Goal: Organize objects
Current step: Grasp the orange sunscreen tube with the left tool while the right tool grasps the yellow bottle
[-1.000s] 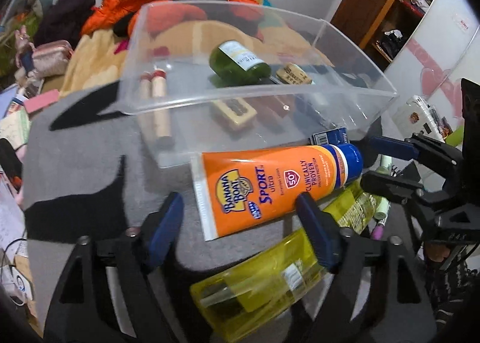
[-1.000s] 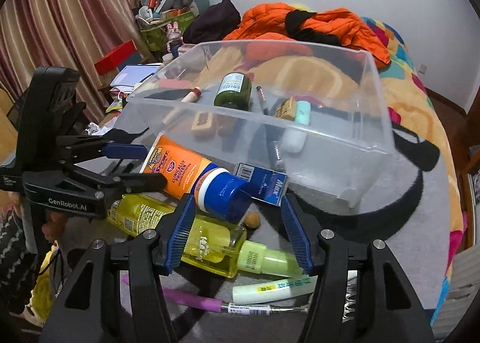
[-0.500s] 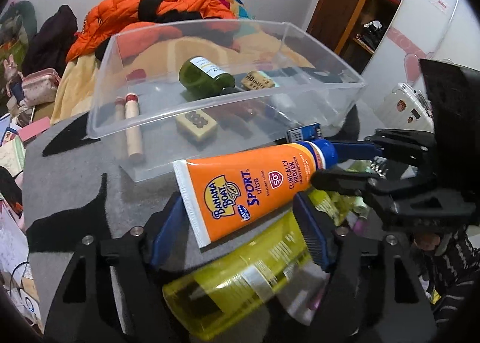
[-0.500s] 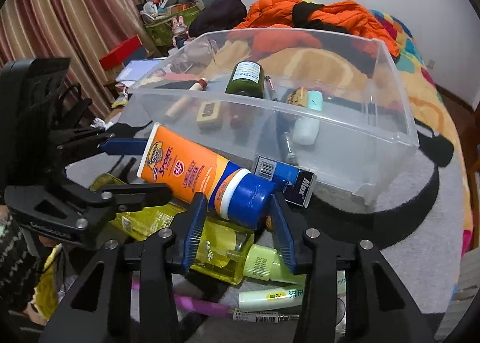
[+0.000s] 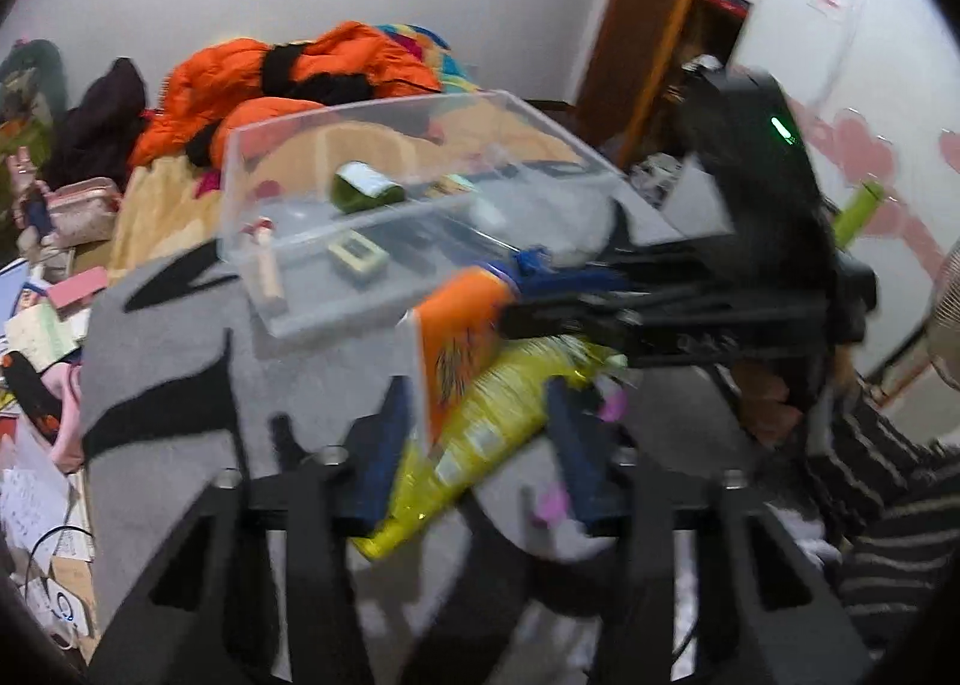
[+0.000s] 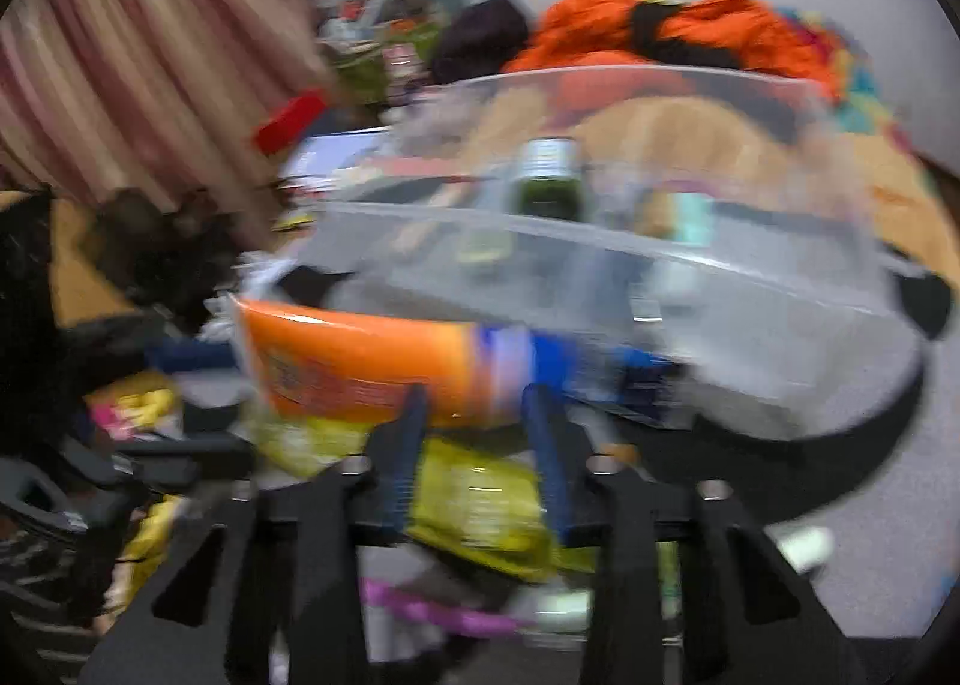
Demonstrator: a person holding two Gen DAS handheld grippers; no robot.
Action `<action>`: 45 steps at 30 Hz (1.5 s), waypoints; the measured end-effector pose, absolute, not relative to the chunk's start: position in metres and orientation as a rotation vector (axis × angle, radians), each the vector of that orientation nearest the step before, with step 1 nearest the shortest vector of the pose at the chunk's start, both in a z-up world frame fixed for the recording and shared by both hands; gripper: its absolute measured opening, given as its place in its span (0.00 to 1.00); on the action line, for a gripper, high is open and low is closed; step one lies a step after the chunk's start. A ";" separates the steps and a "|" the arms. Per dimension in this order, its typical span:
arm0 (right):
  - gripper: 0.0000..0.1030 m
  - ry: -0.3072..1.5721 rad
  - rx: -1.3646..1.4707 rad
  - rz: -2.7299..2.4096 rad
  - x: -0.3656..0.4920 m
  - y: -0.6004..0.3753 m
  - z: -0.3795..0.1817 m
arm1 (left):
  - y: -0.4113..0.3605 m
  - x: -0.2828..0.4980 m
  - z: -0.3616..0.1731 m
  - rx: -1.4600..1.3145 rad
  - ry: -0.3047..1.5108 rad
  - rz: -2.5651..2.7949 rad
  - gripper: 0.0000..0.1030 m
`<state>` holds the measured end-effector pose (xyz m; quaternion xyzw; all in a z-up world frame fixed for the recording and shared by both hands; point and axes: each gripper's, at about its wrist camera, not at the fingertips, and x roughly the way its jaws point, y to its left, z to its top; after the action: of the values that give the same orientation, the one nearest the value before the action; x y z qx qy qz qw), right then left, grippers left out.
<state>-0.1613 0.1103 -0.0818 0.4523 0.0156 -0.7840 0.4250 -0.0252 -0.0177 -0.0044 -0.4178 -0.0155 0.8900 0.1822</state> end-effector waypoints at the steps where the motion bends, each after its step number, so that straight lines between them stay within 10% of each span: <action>1: 0.25 0.062 1.114 -1.963 -0.158 0.104 -0.079 | -0.013 -0.021 -0.005 -1.180 0.020 2.553 0.41; 12: 0.27 0.136 1.096 -2.099 -0.149 0.114 -0.072 | -0.014 -0.041 -0.017 -1.229 0.017 2.533 0.41; 27: 0.60 0.417 1.042 -2.090 -0.119 0.134 -0.075 | 0.008 -0.099 -0.040 -1.355 -0.041 2.440 0.38; 45: 0.64 0.907 0.950 -1.859 -0.099 0.059 -0.097 | -0.060 -0.035 -0.016 -1.270 -0.245 2.638 0.29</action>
<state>-0.0990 0.0591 -0.0966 0.3791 0.3619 -0.7413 0.4194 -0.0354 -0.0600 -0.0164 -0.4301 -0.0828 0.8932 0.1015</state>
